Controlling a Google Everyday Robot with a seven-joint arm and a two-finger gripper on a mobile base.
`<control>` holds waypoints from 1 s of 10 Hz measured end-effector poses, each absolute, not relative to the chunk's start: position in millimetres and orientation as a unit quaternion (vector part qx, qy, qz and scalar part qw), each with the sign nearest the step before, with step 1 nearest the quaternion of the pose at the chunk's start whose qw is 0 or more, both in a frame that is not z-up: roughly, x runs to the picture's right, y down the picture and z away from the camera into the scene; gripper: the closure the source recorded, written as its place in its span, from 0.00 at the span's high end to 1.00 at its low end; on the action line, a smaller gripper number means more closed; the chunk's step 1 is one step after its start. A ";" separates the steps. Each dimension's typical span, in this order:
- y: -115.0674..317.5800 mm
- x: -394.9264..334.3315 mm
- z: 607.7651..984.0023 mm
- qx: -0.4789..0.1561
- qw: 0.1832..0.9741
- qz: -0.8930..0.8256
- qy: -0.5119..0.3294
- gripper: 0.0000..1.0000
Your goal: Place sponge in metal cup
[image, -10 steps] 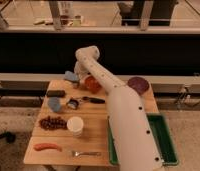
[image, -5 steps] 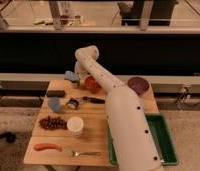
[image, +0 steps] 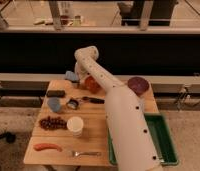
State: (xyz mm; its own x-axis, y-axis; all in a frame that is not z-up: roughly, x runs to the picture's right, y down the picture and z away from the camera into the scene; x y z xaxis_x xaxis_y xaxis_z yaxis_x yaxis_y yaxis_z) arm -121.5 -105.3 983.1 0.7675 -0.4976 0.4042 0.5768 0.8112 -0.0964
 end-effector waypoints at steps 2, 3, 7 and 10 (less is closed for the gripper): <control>-105.3 -121.2 984.3 -0.112 0.934 -0.286 -0.181 0.15; -105.1 -121.0 985.1 -0.114 0.935 -0.285 -0.179 0.27; -104.3 -119.5 986.6 -0.121 0.937 -0.281 -0.170 0.67; -102.1 -118.8 986.4 -0.129 0.936 -0.283 -0.166 0.80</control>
